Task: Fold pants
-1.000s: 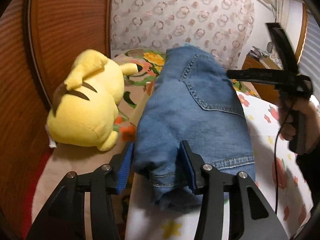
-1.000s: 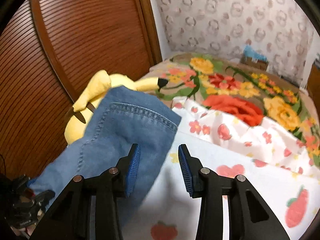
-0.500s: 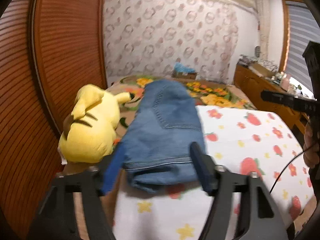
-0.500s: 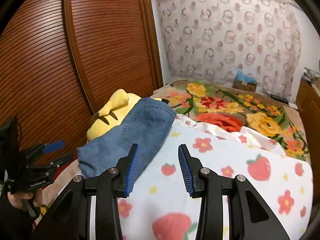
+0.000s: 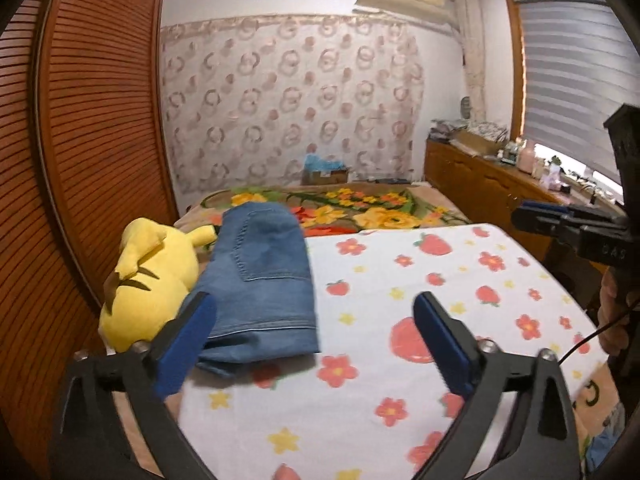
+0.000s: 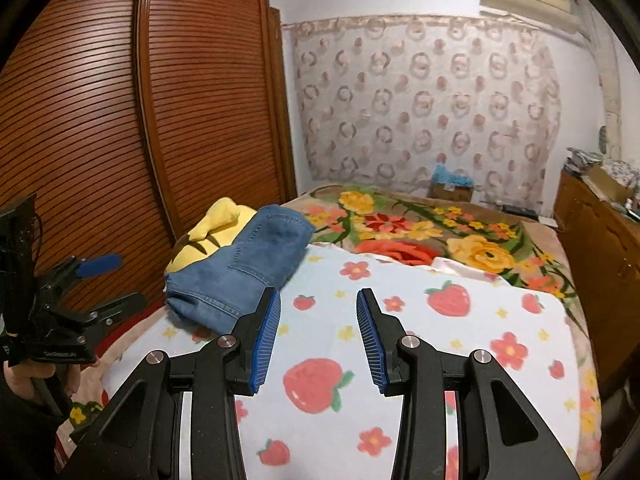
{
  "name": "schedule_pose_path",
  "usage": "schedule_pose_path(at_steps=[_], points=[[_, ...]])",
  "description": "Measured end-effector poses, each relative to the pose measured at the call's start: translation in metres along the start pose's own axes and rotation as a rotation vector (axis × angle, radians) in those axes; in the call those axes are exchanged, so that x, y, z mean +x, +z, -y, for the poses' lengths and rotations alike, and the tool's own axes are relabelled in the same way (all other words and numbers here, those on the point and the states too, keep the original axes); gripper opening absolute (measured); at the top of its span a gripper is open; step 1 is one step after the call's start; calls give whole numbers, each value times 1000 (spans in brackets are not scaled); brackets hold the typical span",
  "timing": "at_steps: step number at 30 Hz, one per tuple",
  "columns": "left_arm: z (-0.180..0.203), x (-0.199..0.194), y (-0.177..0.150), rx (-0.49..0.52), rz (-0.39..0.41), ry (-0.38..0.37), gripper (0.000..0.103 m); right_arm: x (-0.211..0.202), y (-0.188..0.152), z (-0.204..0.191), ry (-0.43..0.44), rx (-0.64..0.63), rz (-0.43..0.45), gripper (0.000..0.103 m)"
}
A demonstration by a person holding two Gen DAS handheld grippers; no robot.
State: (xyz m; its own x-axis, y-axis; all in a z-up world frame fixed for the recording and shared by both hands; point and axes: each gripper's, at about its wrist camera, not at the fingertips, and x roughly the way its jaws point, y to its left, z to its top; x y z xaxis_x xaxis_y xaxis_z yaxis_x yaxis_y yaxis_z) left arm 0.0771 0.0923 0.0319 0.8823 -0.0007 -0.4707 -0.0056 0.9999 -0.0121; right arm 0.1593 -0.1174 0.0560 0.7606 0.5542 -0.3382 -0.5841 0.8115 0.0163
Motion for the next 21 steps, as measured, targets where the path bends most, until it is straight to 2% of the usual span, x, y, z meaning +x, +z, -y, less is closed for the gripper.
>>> schedule_pose_path(at_steps=[7, 9, 14, 21], points=[[30, -19, 7, 38, 19, -16, 103, -33, -14, -9, -40, 11, 35, 43], [37, -26, 10, 36, 32, -12, 103, -48, -20, -11, -62, 13, 46, 49], [55, -47, 16, 20, 70, -10, 103, -76, -30, -16, -113, 30, 71, 57], [76, -61, 18, 14, 72, -34, 103, -106, -44, -28, -185, 72, 95, 58]])
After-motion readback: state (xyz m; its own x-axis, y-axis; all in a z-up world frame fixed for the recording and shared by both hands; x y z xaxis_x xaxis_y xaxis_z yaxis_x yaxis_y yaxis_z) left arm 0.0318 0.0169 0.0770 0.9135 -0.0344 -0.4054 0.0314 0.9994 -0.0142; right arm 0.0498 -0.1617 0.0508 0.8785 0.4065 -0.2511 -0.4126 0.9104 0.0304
